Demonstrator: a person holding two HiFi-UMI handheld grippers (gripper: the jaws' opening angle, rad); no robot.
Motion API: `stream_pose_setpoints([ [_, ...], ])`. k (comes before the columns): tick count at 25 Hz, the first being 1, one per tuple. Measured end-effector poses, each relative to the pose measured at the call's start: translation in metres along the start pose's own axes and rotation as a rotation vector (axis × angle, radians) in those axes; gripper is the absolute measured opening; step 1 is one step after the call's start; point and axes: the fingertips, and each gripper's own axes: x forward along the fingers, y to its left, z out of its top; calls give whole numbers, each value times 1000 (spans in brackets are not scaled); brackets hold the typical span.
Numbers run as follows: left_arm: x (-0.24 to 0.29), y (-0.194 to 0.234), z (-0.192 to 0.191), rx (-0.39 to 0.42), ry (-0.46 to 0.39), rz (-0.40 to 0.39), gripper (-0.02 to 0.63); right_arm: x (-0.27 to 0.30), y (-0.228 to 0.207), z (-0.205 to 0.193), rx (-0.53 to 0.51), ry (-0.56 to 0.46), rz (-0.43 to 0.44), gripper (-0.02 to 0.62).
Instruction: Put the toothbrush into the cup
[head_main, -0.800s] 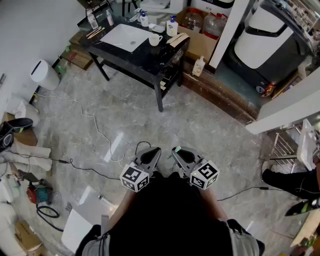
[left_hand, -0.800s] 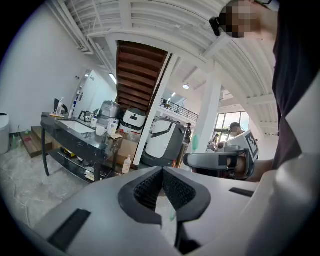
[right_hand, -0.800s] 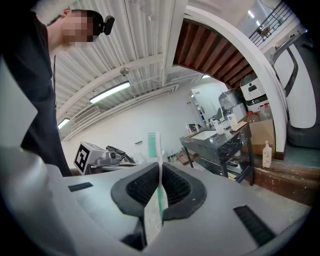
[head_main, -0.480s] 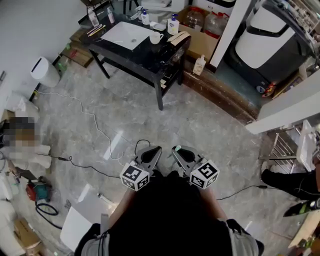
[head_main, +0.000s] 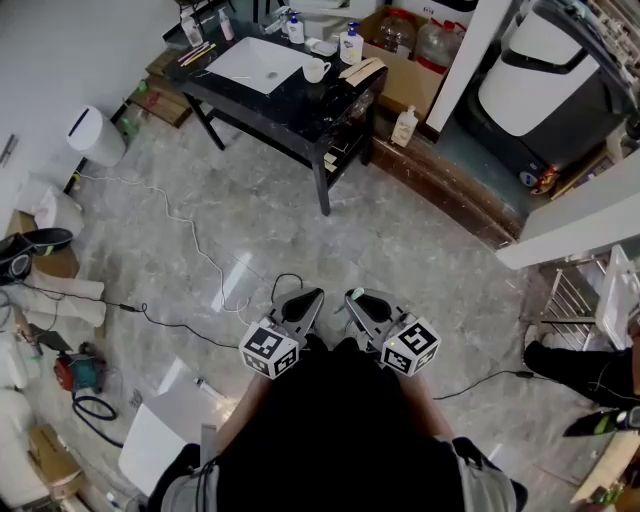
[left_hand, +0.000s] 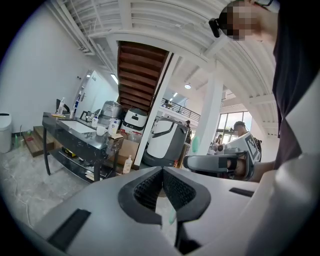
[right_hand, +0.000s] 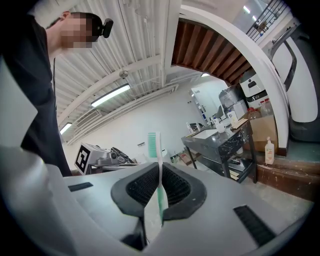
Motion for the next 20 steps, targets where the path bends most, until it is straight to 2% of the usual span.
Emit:
stream_pose_setpoints([
  [8, 22, -12, -7, -37, 14, 35, 9, -23, -20, -2, 27, 22, 9, 29],
  [15, 42, -25, -5, -37, 13, 51, 9, -40, -44, -3, 35, 45, 8, 29],
  [20, 45, -14, -4, -46, 18, 61, 9, -32, -52, 1, 34, 50, 16, 29],
])
